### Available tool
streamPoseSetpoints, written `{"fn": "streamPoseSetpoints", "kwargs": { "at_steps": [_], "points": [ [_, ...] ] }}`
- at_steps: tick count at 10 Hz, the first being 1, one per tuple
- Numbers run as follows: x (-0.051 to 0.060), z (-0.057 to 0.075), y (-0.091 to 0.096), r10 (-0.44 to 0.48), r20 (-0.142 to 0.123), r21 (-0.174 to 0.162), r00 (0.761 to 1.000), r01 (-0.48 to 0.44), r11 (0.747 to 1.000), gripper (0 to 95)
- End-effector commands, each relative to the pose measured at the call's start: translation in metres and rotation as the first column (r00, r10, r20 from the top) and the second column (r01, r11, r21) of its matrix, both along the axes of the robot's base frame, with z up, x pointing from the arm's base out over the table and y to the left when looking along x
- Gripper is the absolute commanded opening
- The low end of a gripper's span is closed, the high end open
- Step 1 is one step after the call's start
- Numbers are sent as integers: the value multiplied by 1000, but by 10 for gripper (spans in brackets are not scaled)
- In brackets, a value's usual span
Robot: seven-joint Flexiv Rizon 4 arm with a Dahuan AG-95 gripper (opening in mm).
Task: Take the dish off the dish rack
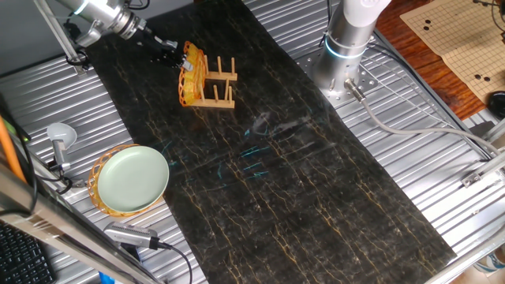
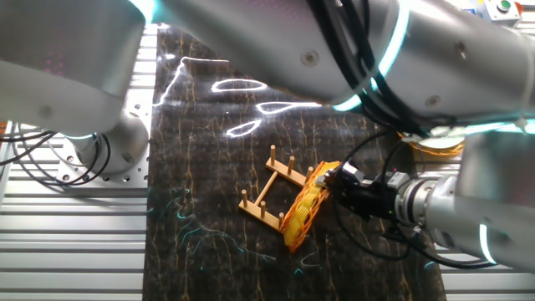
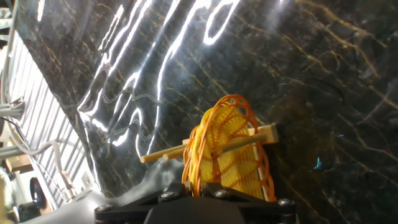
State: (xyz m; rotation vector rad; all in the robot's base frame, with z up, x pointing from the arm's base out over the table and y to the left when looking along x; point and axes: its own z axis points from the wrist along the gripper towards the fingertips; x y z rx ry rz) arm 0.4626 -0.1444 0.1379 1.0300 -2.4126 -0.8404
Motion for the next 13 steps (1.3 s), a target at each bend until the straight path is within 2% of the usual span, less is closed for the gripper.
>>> {"fn": "streamPoseSetpoints", "kwargs": {
  "at_steps": [1, 3, 4, 8, 10, 13],
  "points": [
    [3, -2, -2, 2, -6, 11, 1000, -2, 1000, 0],
    [3, -2, -2, 0, -13, 17, 1000, 0, 1000, 0],
    [2, 4, -3, 1, -18, 17, 1000, 0, 1000, 0],
    [1, 7, -3, 0, -14, 12, 1000, 0, 1000, 0],
    [1, 7, -3, -15, -23, 46, 1000, 16, 999, 0],
    [1, 9, -3, -24, -23, 67, 999, 26, 997, 0]
  ]
}}
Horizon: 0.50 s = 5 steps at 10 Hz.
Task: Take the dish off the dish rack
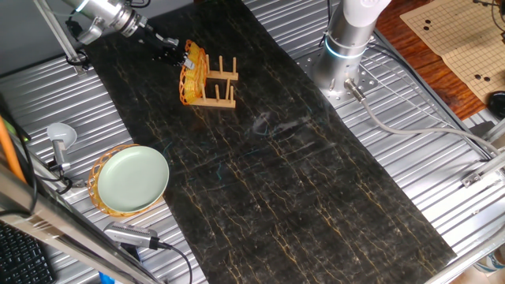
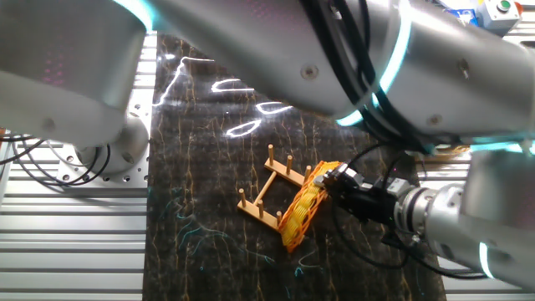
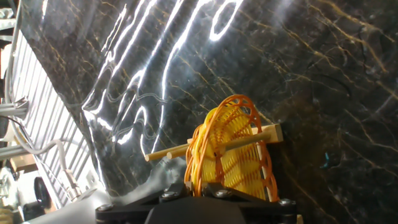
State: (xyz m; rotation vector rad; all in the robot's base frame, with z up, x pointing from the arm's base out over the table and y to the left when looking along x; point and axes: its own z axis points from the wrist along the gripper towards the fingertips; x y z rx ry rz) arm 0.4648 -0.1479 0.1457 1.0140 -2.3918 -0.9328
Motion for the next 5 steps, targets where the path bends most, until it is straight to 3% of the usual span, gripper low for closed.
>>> {"fn": "streamPoseSetpoints", "kwargs": {
  "at_steps": [1, 5],
  "points": [
    [-2, 3, 1, -13, 9, 20, 1000, 13, 1000, 0],
    [-2, 3, 1, -10, 36, 42, 999, 9, 999, 0]
  ]
}}
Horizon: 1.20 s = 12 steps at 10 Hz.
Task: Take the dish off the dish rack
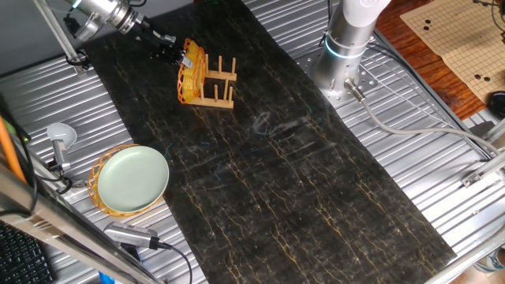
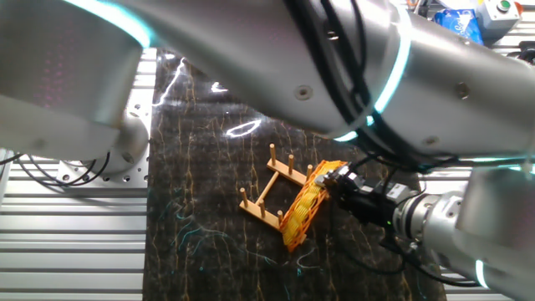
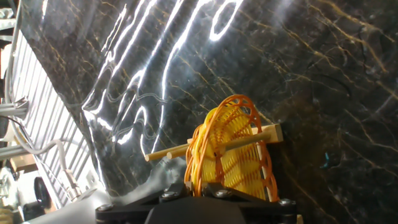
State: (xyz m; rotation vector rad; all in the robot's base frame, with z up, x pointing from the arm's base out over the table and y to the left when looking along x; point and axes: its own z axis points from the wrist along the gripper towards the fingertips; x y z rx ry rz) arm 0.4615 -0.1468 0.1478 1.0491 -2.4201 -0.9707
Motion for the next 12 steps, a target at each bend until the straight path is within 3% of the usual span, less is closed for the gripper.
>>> {"fn": "streamPoseSetpoints", "kwargs": {
  "at_steps": [1, 4, 5, 12],
  "points": [
    [1, 1, -1, -11, -7, 21, 1000, 11, 1000, 0],
    [1, 1, 0, -32, -7, 77, 999, 33, 996, 0],
    [1, 1, 0, -37, -10, 80, 999, 38, 996, 0],
    [1, 1, 0, -51, -47, 51, 998, 53, 997, 0]
  ]
}}
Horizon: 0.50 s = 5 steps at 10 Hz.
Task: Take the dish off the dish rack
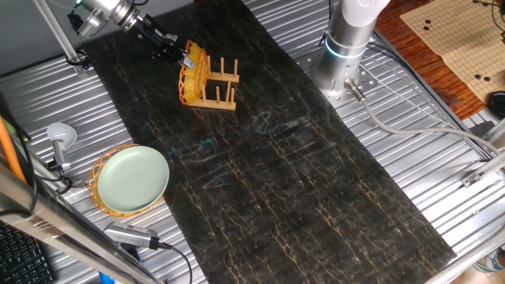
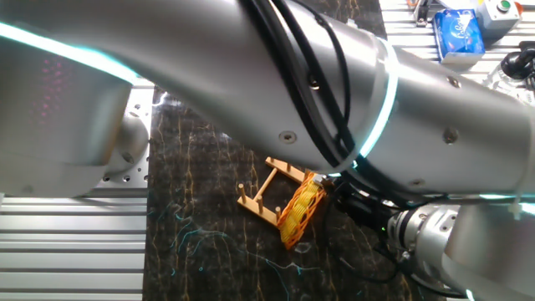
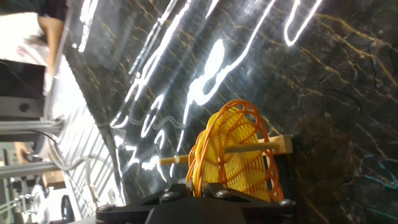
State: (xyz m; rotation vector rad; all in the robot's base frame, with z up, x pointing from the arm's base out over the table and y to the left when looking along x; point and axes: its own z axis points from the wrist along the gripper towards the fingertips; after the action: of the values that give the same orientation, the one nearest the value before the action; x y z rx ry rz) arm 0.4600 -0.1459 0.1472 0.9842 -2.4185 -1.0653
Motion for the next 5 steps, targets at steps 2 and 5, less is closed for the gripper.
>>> {"fn": "streamPoseSetpoints", "kwargs": {
  "at_steps": [2, 5],
  "points": [
    [2, 1, -1, -1, -16, -5, 1000, 0, 1000, 0],
    [2, 2, -1, 0, -15, -52, 1000, -1, 999, 0]
  ]
}}
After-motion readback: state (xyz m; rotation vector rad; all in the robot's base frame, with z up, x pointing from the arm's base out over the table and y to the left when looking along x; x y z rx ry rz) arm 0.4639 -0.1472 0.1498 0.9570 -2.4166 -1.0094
